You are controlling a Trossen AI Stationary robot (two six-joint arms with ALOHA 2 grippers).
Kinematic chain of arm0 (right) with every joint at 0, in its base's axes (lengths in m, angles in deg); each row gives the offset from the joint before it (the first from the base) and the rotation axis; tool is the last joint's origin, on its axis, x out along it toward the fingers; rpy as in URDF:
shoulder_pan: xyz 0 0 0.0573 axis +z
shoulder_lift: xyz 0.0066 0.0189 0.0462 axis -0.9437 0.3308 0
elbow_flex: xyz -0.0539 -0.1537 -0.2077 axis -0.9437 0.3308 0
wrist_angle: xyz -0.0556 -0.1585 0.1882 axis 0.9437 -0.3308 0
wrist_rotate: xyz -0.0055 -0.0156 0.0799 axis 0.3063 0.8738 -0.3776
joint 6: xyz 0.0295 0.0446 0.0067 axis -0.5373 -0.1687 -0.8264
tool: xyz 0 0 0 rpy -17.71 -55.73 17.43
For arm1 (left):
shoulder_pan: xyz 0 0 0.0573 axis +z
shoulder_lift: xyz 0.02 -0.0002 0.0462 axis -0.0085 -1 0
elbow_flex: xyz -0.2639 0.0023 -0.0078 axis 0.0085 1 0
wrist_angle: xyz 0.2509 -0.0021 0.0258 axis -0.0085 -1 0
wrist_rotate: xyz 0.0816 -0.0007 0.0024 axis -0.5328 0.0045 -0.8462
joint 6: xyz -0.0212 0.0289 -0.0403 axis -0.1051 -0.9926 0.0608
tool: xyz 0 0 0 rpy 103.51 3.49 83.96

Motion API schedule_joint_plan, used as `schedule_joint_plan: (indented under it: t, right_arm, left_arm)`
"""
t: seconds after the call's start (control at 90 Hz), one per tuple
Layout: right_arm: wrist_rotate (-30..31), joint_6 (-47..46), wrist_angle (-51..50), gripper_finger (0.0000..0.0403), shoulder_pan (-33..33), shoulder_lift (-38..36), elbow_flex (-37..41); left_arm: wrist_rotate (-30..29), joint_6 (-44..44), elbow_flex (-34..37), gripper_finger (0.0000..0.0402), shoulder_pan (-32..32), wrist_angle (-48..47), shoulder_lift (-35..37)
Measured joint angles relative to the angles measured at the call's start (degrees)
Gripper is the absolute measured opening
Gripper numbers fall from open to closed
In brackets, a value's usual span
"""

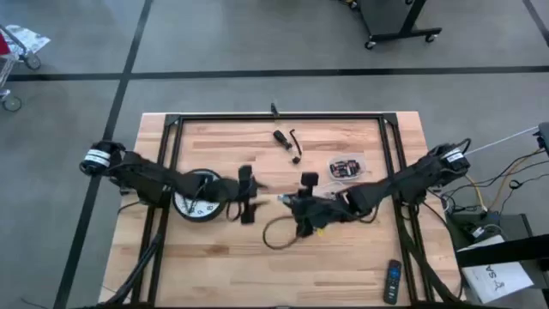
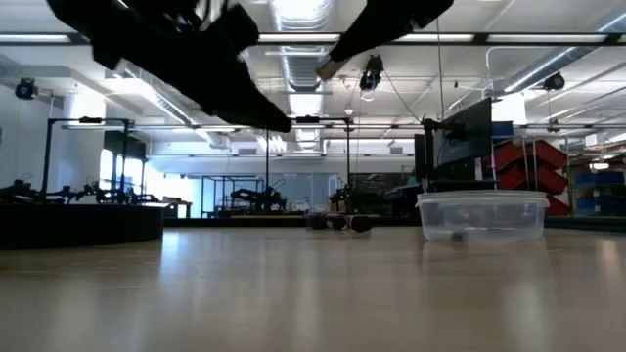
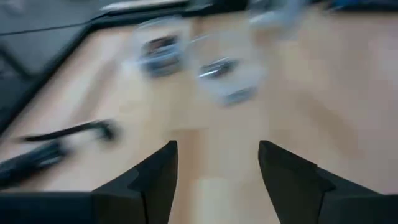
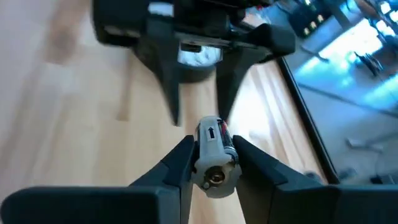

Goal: Insert battery
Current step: Insert the white battery holder into the white flashlight compartment

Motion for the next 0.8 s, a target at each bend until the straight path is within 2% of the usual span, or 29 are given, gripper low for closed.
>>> schedule_joint_plan:
  t: [0.1, 0.256, 0.367, 0.611, 0.678, 0.8]
  right_arm:
    - [-0.09, -1.01, -2.55, 0.0061, -1.56, -0.64, 0.0]
    - [-0.16, -2.92, -4.66, 0.0069, -3.28, -1.16, 0.02]
    - [-0.2, -3.33, -4.93, 0.0074, -4.41, -2.05, 0.02]
    - [-0.22, -3.7, -6.92, 0.0061, -7.7, -5.42, 0.02]
    - [-0.22, -4.35, -7.71, 0.0066, -8.65, -6.25, 0.02]
    - [-0.61, -5.1, -7.99, 0.0071, -10.08, -6.93, 0.02]
  left_arm:
    - [3.87, -5.31, -0.04, 0.0204, 8.37, 0.8, -1.65]
    - [17.65, -9.55, -3.68, 0.0207, 21.59, -0.83, -5.5]
    - [21.57, -15.82, -8.9, 0.0209, 28.33, -3.87, -9.24]
    - [24.58, -31.55, -29.77, 0.0208, 35.24, -24.01, -23.25]
    - [24.84, -36.14, -35.57, 0.0214, 36.08, -30.2, -27.52]
    - [24.91, -41.52, -44.86, 0.0227, 36.51, -35.9, -33.97]
